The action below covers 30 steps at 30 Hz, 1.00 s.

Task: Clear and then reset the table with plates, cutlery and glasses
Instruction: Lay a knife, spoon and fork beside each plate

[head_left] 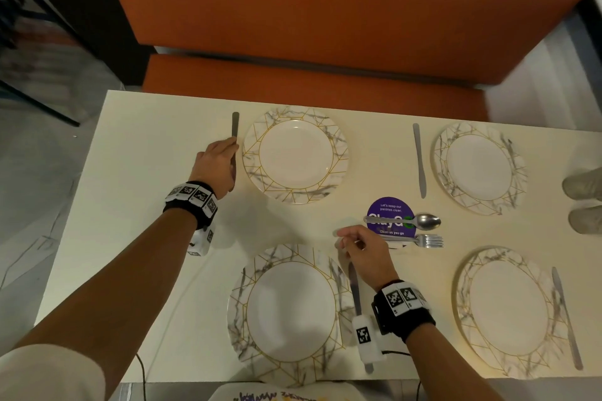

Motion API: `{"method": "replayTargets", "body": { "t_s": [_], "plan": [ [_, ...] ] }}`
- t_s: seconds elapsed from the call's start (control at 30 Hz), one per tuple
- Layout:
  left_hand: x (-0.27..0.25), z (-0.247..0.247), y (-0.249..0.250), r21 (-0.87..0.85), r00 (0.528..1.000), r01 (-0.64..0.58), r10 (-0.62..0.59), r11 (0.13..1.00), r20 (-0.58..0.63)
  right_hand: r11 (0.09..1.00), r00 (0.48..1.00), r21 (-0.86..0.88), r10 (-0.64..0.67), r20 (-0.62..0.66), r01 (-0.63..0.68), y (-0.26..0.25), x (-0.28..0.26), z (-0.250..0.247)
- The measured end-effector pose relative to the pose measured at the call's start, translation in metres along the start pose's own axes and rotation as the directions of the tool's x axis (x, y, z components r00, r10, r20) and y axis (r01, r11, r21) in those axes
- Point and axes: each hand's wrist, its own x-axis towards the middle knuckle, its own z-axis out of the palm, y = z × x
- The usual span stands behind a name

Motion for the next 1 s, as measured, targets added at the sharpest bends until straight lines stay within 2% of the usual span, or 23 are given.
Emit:
{"method": "replayTargets", "body": {
  "t_s": [0.43, 0.63, 0.8, 0.9, 1.0],
  "plan": [
    [-0.002, 0.001, -0.007, -0.055, 0.999, -0.021, 0.019, 0.998, -0.030, 1.000, 1.000, 0.019, 0.020, 0.001, -0.020, 0.002, -0.003, -0.002],
    [-0.009, -0.001, 0.000, -0.144, 0.979, -0.080, 0.051, 0.986, -0.196, 0.999, 0.999, 0.030, 0.019, -0.027, -0.019, -0.003, -0.002, -0.007],
    [-0.019, -0.006, 0.044, -0.175, 0.940, -0.136, 0.072, 0.975, -0.332, 0.999, 0.998, 0.052, 0.013, -0.068, -0.009, -0.007, 0.005, -0.027],
    [-0.028, 0.003, 0.083, -0.218, 0.939, -0.194, 0.117, 0.956, -0.323, 1.000, 0.991, 0.011, 0.017, -0.129, -0.016, -0.004, 0.011, -0.049],
    [-0.037, 0.023, 0.126, -0.262, 0.949, -0.236, 0.164, 0.936, -0.269, 0.990, 0.971, -0.132, 0.005, -0.241, -0.038, 0.005, 0.018, -0.076]
  ]
}}
